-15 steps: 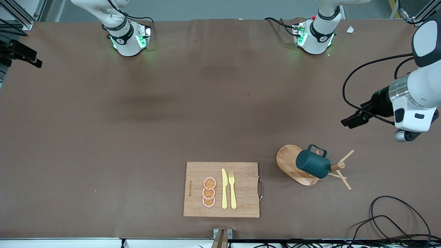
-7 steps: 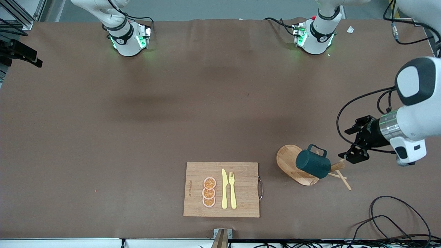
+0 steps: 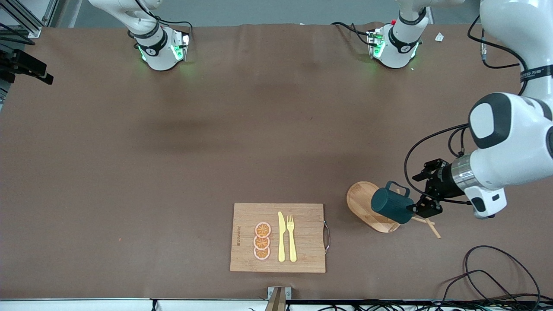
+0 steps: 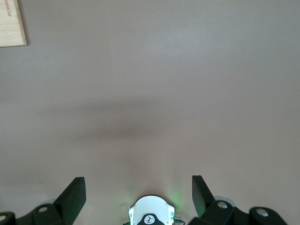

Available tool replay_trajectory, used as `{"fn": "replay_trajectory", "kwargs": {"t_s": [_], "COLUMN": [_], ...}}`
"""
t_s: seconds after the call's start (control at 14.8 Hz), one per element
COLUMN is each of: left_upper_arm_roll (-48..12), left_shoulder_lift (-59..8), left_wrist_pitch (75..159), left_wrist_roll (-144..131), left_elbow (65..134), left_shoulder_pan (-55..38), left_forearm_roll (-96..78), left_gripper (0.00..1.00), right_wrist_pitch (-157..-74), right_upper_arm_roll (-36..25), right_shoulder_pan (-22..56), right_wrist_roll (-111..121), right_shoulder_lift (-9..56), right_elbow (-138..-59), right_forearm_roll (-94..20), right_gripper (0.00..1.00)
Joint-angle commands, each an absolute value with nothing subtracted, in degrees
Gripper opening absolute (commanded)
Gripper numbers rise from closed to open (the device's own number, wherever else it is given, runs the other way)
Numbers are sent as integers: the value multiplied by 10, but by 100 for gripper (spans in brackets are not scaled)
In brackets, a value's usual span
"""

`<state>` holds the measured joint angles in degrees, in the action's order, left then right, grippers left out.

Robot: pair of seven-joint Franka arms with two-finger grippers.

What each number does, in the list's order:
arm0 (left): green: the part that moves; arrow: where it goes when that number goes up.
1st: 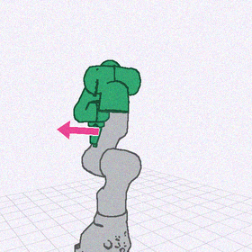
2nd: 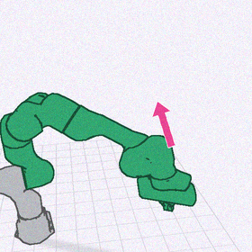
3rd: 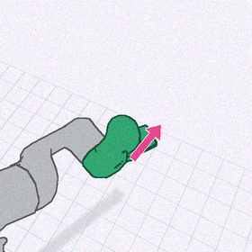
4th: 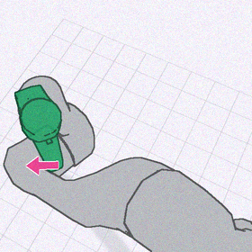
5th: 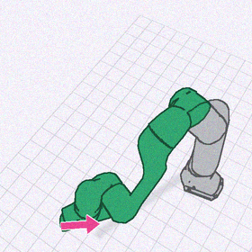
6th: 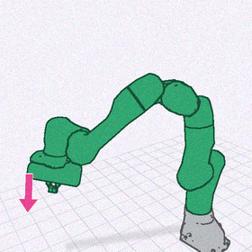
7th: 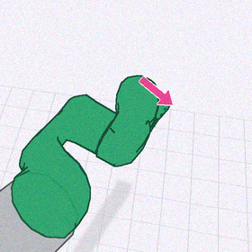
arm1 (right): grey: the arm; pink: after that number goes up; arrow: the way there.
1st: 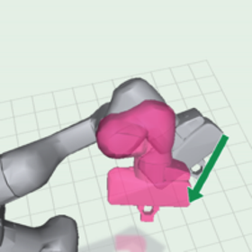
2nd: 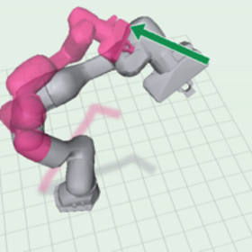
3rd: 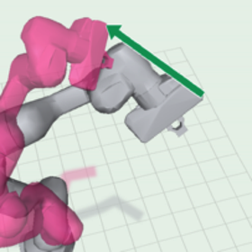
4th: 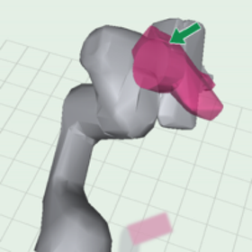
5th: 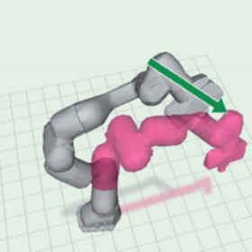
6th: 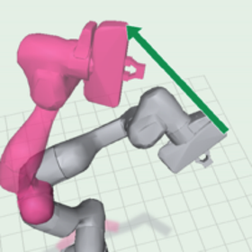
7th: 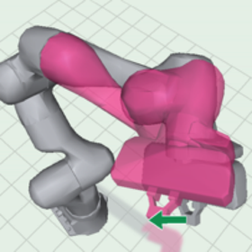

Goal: Transfer cup from left to right arm and place
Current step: 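Reach the left gripper down to the teal mug on the stand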

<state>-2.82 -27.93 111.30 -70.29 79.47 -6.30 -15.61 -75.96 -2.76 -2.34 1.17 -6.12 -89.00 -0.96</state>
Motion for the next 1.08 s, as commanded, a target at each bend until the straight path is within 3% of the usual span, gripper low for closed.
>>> {"fn": "replay_trajectory", "kwargs": {"t_s": [0.0, 0.68, 0.75, 0.81, 1.02], "left_upper_arm_roll": [-29, -47, -47, -47, -47], "left_shoulder_lift": [-311, -356, -356, -355, -353], "left_wrist_pitch": [1142, 1204, 1205, 1204, 1205], "left_wrist_roll": [-706, -708, -708, -703, -698], "left_elbow": [781, 783, 783, 783, 780], "left_shoulder_pan": [-62, -74, -76, -79, -81], "left_forearm_roll": [-165, -182, -181, -181, -180], "left_gripper": [100, 99, 88, 67, 64], "right_wrist_pitch": [-755, -755, -755, -755, -755], "right_upper_arm_roll": [-25, -25, -25, -25, -25], "right_shoulder_pan": [-27, -28, -28, -29, -29], "right_wrist_roll": [18, 18, 18, 18, 18], "right_shoulder_lift": [-69, -69, -69, -69, -69], "right_elbow": [-892, -893, -893, -893, -893], "right_forearm_roll": [-11, -9, -9, -9, -9], "right_gripper": [100, 100, 100, 100, 100]}}
